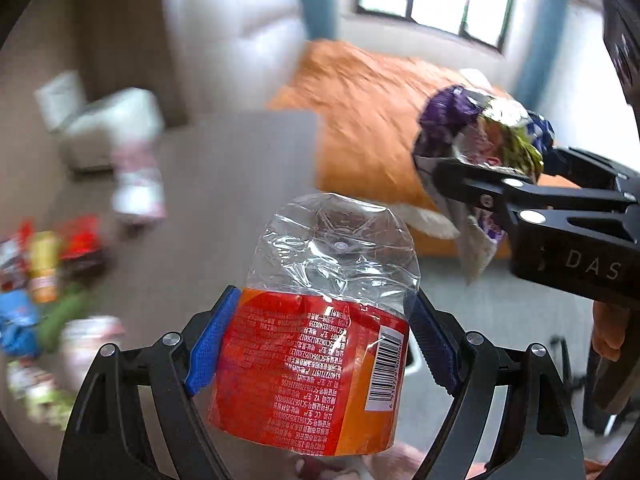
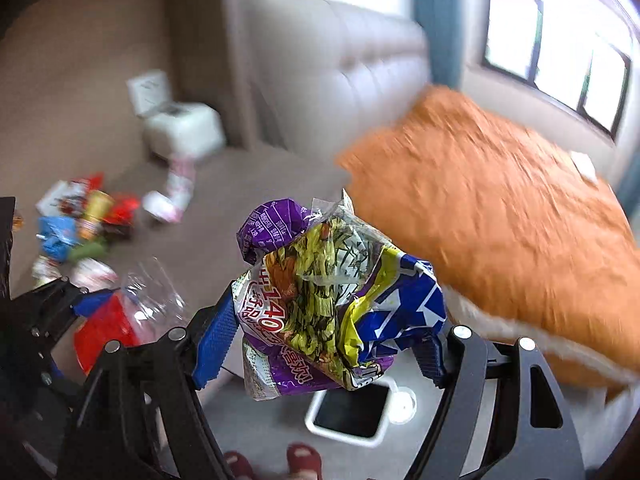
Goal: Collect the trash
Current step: 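Carry both items to the white bin and release them inside, then lift both open tools away from the bin back toward the desk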
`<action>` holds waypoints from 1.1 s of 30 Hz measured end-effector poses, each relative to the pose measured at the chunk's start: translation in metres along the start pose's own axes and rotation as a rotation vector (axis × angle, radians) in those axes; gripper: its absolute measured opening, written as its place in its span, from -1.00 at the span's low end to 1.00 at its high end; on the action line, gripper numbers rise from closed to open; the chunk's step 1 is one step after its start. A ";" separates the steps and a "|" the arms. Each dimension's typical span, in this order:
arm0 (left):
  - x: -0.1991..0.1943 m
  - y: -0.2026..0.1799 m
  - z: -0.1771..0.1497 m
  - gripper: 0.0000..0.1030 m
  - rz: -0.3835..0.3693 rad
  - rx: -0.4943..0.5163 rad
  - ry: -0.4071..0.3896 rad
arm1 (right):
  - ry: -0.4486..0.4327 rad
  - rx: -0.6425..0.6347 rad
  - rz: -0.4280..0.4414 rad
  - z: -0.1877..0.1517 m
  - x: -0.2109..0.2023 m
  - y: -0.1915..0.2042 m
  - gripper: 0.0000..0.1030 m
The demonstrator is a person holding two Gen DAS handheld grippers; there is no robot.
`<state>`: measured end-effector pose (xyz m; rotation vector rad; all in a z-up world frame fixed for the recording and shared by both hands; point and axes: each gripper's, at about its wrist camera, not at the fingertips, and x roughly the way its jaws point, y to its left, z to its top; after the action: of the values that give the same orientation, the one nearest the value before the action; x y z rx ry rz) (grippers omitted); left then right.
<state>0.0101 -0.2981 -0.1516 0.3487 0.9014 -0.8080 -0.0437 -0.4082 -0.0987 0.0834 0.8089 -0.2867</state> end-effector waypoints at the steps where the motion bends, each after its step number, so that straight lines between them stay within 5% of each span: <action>1: 0.018 -0.013 -0.004 0.57 -0.025 0.014 0.029 | 0.025 0.020 -0.016 -0.008 0.009 -0.009 0.48; 8: 0.138 -0.069 -0.057 0.57 -0.132 0.040 0.191 | 0.222 0.146 -0.091 -0.089 0.109 -0.070 0.48; 21: 0.371 -0.056 -0.177 0.57 -0.145 -0.046 0.419 | 0.479 0.255 -0.060 -0.254 0.331 -0.129 0.44; 23: 0.396 -0.046 -0.180 0.80 -0.152 -0.068 0.444 | 0.514 0.247 -0.052 -0.273 0.352 -0.134 0.61; 24: 0.407 -0.046 -0.185 0.90 -0.150 -0.070 0.454 | 0.528 0.240 -0.052 -0.280 0.358 -0.135 0.94; 33: 0.412 -0.071 -0.182 0.90 -0.128 -0.008 0.457 | 0.548 0.187 -0.096 -0.293 0.355 -0.138 0.91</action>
<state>0.0036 -0.4338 -0.5870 0.4832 1.3644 -0.8569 -0.0562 -0.5658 -0.5531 0.3083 1.3306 -0.4387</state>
